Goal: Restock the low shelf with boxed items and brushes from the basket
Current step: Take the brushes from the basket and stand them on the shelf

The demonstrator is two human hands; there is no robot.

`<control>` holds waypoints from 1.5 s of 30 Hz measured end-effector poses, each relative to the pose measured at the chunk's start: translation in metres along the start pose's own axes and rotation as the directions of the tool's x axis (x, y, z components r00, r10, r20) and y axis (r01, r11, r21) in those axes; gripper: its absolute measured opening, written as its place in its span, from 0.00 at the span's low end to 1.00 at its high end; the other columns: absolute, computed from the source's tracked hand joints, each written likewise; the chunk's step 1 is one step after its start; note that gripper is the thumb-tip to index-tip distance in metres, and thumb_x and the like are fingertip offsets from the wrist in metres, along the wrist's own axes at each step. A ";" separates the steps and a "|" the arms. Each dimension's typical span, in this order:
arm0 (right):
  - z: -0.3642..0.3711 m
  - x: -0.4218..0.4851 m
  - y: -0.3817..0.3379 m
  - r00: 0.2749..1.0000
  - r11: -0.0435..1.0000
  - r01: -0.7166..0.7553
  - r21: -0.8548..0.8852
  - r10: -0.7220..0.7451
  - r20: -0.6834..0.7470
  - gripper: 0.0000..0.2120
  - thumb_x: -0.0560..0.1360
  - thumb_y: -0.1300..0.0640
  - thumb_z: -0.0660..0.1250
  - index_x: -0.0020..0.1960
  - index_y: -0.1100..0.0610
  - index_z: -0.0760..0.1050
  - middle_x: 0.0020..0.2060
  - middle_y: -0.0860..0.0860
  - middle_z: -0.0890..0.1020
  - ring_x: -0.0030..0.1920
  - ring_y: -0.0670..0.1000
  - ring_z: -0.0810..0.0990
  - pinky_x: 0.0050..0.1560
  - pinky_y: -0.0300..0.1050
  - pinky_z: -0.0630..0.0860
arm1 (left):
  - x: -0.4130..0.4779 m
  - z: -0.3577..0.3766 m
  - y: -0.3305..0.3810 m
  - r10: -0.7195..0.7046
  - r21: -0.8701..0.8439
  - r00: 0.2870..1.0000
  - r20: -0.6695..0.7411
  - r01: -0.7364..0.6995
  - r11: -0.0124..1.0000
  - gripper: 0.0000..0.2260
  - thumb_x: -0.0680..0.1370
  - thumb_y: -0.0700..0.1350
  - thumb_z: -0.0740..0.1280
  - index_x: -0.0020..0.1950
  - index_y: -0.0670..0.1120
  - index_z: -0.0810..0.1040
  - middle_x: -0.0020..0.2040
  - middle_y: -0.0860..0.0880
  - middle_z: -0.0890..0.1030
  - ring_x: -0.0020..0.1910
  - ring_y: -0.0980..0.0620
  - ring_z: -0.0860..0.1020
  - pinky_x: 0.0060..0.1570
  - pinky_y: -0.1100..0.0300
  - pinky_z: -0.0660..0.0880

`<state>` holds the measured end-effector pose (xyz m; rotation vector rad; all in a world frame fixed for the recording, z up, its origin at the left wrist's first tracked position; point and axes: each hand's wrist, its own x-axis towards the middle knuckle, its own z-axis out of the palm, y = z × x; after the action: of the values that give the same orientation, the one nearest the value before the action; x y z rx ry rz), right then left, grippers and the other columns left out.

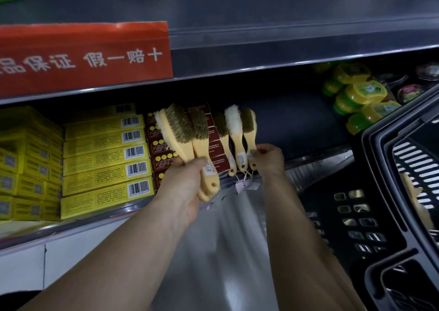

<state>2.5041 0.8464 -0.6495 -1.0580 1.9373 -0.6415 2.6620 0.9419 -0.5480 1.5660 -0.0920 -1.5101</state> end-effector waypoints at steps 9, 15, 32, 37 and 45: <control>-0.010 -0.042 -0.012 0.966 0.966 0.252 -0.058 -0.255 -0.038 0.10 0.79 0.56 0.61 0.48 0.59 0.79 0.44 0.57 0.82 0.41 0.53 0.79 0.41 0.44 0.74 | -0.001 -0.001 -0.002 0.009 0.035 0.999 0.031 -0.010 0.999 0.02 0.77 0.41 0.67 0.45 0.48 0.78 0.42 0.46 0.83 0.39 0.44 0.80 0.45 0.44 0.77; -0.016 -0.124 -0.027 0.796 0.932 0.064 0.356 -0.263 0.546 0.07 0.75 0.54 0.68 0.42 0.56 0.82 0.38 0.50 0.84 0.40 0.47 0.81 0.47 0.43 0.80 | -0.003 0.003 -0.004 0.019 0.001 0.998 0.056 -0.019 1.000 0.04 0.78 0.41 0.65 0.48 0.47 0.79 0.37 0.47 0.83 0.34 0.49 0.80 0.40 0.49 0.78; -0.023 0.004 0.016 0.985 0.936 -0.061 -0.346 0.001 -0.172 0.17 0.81 0.51 0.52 0.59 0.58 0.75 0.60 0.61 0.77 0.61 0.63 0.72 0.59 0.53 0.68 | -0.002 0.007 -0.006 0.014 0.112 0.995 0.103 -0.026 0.993 0.15 0.77 0.30 0.59 0.40 0.48 0.77 0.36 0.50 0.79 0.37 0.52 0.74 0.37 0.60 0.70; -0.019 0.007 0.025 0.984 0.873 -0.007 -0.488 -0.081 -0.160 0.15 0.80 0.49 0.55 0.57 0.52 0.78 0.58 0.58 0.79 0.61 0.62 0.70 0.58 0.52 0.66 | 0.002 0.006 -0.010 0.020 0.116 0.993 0.117 -0.034 0.993 0.12 0.75 0.32 0.66 0.45 0.49 0.79 0.42 0.48 0.81 0.39 0.50 0.78 0.23 0.59 0.76; -0.023 -0.033 -0.003 0.965 0.928 0.168 -0.332 -0.224 -0.139 0.15 0.80 0.49 0.56 0.57 0.55 0.77 0.56 0.60 0.77 0.57 0.60 0.74 0.57 0.51 0.71 | 0.003 0.009 -0.010 0.108 0.085 0.992 0.060 -0.112 0.990 0.11 0.71 0.31 0.70 0.44 0.45 0.75 0.42 0.47 0.82 0.36 0.54 0.81 0.32 0.62 0.80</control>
<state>2.4957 0.8740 -0.6216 -1.4541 2.1539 -0.5565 2.6504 0.9408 -0.5554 1.5627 -0.2755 -1.4796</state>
